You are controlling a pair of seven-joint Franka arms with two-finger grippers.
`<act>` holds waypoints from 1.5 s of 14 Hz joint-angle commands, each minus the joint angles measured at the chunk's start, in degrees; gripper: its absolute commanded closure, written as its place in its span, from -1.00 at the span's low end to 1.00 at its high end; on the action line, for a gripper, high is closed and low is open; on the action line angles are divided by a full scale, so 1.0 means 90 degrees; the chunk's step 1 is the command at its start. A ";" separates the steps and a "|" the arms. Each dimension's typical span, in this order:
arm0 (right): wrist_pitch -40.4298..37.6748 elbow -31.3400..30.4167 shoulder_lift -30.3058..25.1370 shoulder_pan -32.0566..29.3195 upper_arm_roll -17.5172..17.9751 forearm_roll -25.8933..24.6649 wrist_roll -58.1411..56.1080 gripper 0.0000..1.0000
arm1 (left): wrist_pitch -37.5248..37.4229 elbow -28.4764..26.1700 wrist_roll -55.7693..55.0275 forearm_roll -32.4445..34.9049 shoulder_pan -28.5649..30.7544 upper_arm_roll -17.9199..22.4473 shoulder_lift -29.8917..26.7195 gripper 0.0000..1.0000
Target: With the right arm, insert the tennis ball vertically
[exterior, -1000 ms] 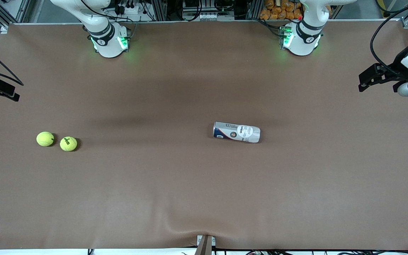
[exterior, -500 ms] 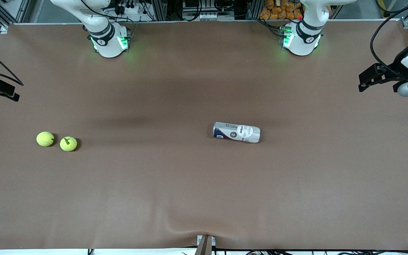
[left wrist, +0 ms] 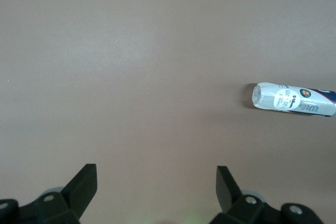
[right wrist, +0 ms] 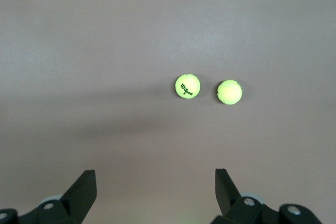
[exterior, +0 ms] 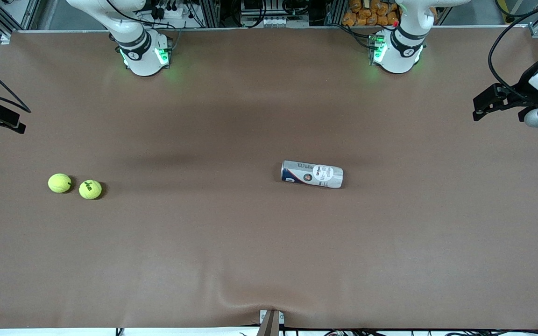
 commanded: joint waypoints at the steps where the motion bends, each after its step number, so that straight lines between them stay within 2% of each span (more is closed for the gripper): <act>1: -0.0069 0.0059 0.0004 -0.0075 0.0049 0.0037 0.0053 -1.00 | -0.0112 0.0080 0.0086 -0.0051 0.0045 -0.0010 -0.0024 -1.00; 21: -0.0069 0.0049 0.0004 -0.0095 0.0049 0.0047 0.0062 -1.00 | -0.0112 0.0021 -0.0012 -0.0051 -0.0033 -0.0078 0.0064 -1.00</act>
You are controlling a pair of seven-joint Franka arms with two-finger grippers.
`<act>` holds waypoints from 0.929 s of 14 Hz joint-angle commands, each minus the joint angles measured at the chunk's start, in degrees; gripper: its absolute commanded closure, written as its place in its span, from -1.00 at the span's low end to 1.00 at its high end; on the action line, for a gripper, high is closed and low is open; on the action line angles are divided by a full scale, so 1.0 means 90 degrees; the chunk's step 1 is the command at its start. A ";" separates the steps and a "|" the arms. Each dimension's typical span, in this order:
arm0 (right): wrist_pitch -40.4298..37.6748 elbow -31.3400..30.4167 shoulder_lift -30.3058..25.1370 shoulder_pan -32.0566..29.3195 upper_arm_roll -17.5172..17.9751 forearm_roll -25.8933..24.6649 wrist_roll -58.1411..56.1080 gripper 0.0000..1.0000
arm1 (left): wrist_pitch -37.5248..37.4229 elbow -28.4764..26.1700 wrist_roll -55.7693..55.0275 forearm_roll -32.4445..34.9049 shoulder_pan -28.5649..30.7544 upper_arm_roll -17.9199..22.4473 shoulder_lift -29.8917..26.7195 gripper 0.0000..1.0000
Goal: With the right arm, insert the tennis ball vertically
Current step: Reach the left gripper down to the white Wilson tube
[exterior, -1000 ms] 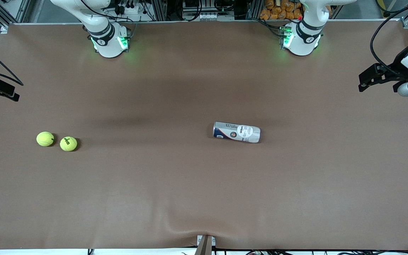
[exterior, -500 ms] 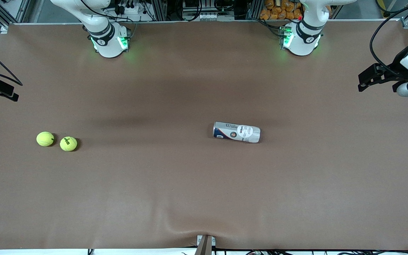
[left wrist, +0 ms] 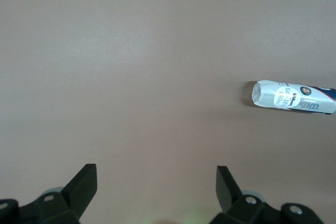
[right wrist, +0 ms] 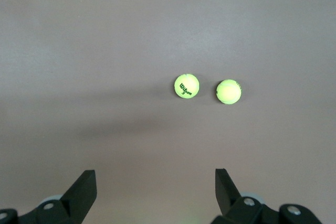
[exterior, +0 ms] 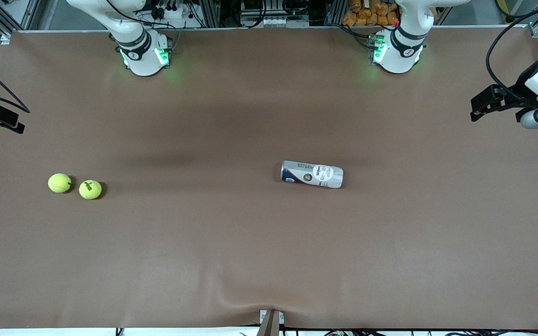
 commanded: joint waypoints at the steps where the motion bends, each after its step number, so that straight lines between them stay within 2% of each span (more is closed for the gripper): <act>1: -0.0067 0.0050 0.0004 -0.0057 0.0049 0.0105 0.0062 -1.00 | -0.0095 0.0054 -0.0012 -0.0051 -0.0066 -0.0044 0.0096 -1.00; 3: -0.0067 0.0050 0.0004 -0.0086 0.0049 0.0203 0.0062 -1.00 | -0.0095 0.0054 0.0076 -0.0061 -0.0183 -0.0074 0.0223 -1.00; 9: -0.0107 0.0040 0.0004 -0.0096 0.0049 0.0203 0.0062 -1.00 | -0.0075 0.0064 0.0086 0.0046 -0.1666 -0.0142 0.0925 -1.00; 13: -0.0107 0.0040 0.0013 -0.0096 0.0049 0.0203 0.0062 -1.00 | -0.0075 0.0044 0.0504 0.0785 -0.2847 -0.0152 0.1589 -1.00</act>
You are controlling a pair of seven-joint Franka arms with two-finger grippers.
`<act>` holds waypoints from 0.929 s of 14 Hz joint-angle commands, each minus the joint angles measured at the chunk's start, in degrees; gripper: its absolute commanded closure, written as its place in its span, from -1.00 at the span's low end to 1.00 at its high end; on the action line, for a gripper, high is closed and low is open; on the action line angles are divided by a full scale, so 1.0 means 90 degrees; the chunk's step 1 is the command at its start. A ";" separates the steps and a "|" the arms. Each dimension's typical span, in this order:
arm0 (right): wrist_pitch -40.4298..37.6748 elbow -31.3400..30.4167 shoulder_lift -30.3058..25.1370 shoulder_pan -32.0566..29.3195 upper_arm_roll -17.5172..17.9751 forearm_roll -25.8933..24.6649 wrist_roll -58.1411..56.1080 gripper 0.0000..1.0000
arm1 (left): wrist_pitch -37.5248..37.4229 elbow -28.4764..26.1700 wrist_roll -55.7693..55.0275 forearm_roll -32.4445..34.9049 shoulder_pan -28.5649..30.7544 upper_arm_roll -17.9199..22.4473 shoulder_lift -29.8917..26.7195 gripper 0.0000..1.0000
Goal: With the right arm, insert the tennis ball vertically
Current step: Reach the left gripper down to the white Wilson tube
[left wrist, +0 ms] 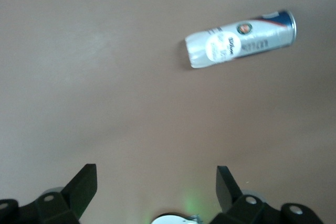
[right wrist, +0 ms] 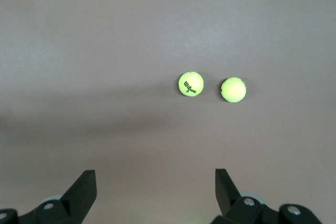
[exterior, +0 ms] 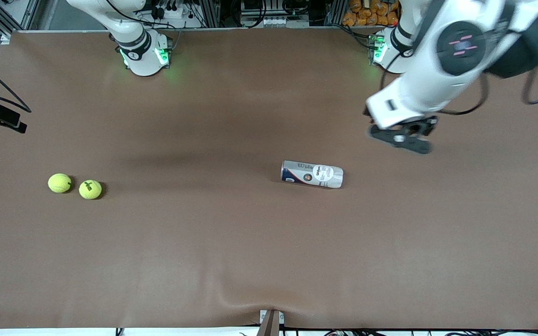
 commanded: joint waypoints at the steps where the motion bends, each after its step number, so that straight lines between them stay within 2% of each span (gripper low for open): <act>1: -0.0055 0.0041 0.0001 -0.0090 0.0049 0.0100 0.0062 -1.00 | -0.0064 0.0113 0.0492 0.0635 -0.0755 0.0042 0.0613 -1.00; 3: -0.0055 0.0041 0.0001 -0.0090 0.0049 0.0100 0.0062 -1.00 | -0.0016 0.0123 0.0611 0.0821 -0.1088 0.0042 0.1111 -1.00; 7: -0.0055 0.0041 0.0001 -0.0090 0.0049 0.0100 0.0062 -1.00 | 0.0403 0.0162 0.0913 0.1700 -0.1733 0.0042 0.1991 -1.00; 13: -0.0055 0.0051 0.0010 -0.0100 0.0049 0.0119 0.0062 -1.00 | 0.1486 0.0162 0.2259 0.2442 -0.1832 0.0052 0.2705 -1.00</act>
